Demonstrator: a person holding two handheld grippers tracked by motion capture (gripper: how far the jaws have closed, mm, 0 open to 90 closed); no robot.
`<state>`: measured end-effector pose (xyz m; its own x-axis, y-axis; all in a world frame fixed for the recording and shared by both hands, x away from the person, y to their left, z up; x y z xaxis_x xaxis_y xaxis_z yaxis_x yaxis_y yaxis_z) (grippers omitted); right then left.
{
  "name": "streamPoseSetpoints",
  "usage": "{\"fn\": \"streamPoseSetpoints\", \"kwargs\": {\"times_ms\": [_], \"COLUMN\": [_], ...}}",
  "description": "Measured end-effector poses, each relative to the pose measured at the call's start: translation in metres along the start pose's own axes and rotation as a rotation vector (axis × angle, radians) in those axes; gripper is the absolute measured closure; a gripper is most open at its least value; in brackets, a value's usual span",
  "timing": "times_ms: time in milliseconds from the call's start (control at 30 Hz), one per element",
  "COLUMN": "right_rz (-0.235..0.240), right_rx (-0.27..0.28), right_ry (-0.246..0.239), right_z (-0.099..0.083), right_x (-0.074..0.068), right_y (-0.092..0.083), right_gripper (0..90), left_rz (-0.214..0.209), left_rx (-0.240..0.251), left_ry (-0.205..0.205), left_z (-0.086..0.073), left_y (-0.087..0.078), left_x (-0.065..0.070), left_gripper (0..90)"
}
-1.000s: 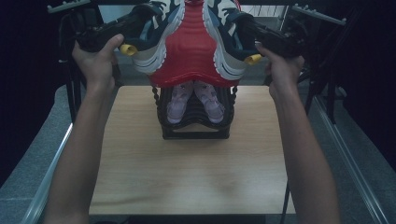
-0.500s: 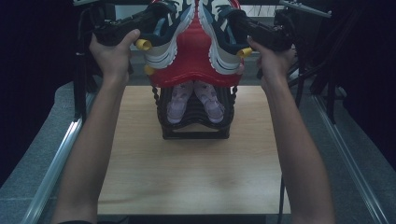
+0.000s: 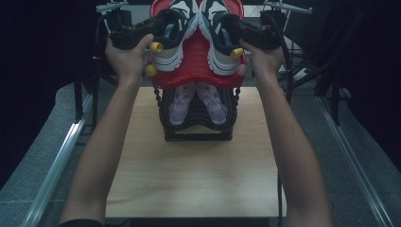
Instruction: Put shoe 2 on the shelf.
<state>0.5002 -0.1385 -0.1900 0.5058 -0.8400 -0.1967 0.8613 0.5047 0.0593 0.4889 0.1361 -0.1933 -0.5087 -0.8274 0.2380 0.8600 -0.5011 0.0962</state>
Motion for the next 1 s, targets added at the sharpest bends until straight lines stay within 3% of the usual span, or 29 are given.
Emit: {"fn": "streamPoseSetpoints", "kwargs": {"times_ms": [100, 300, 467, 600, 767, 833, 1000], "right_rz": [-0.011, -0.005, -0.015, -0.004, 0.014, 0.022, 0.051], "right_rx": [-0.013, -0.016, -0.034, -0.039, -0.049, -0.051, -0.049], "right_ry": [-0.022, -0.019, -0.063, -0.057, -0.061, -0.065, -0.048], "right_z": [-0.007, -0.009, -0.008, -0.007, -0.008, -0.008, -0.01], "right_x": [0.002, 0.002, 0.001, 0.003, 0.002, 0.002, 0.002], "right_y": [0.003, 0.005, 0.005, 0.004, 0.004, 0.004, 0.004], "right_gripper": [70.6, 69.5, 69.7, 69.8, 69.8, 69.8, 69.0], "left_rz": [-0.004, -0.01, -0.026, -0.007, -0.009, -0.003, -0.016], "left_rx": [0.002, -0.001, -0.022, -0.012, -0.007, -0.012, 0.003], "left_ry": [-0.003, 0.022, -0.051, 0.015, 0.04, 0.079, 0.052], "left_z": [-0.003, -0.009, -0.017, -0.02, -0.023, -0.025, -0.028], "left_y": [0.003, 0.008, 0.01, 0.009, 0.007, 0.004, 0.001], "left_x": [0.003, 0.01, 0.011, 0.009, 0.005, 0.003, -0.001], "left_gripper": [65.8, 64.8, 64.7, 65.9, 65.9, 65.8, 64.4]}}
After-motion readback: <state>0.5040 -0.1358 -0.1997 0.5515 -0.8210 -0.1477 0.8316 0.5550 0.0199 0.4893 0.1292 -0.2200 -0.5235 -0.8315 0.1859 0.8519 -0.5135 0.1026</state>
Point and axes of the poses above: each handheld gripper's, and its own axes: y roughly forward along the jaws, z roughly out of its top, x roughly to its right, the point moved 6 cm from there along y, roughly forward along the jaws, and after that the axes turned 13 degrees about x, right-handed, at the moved point
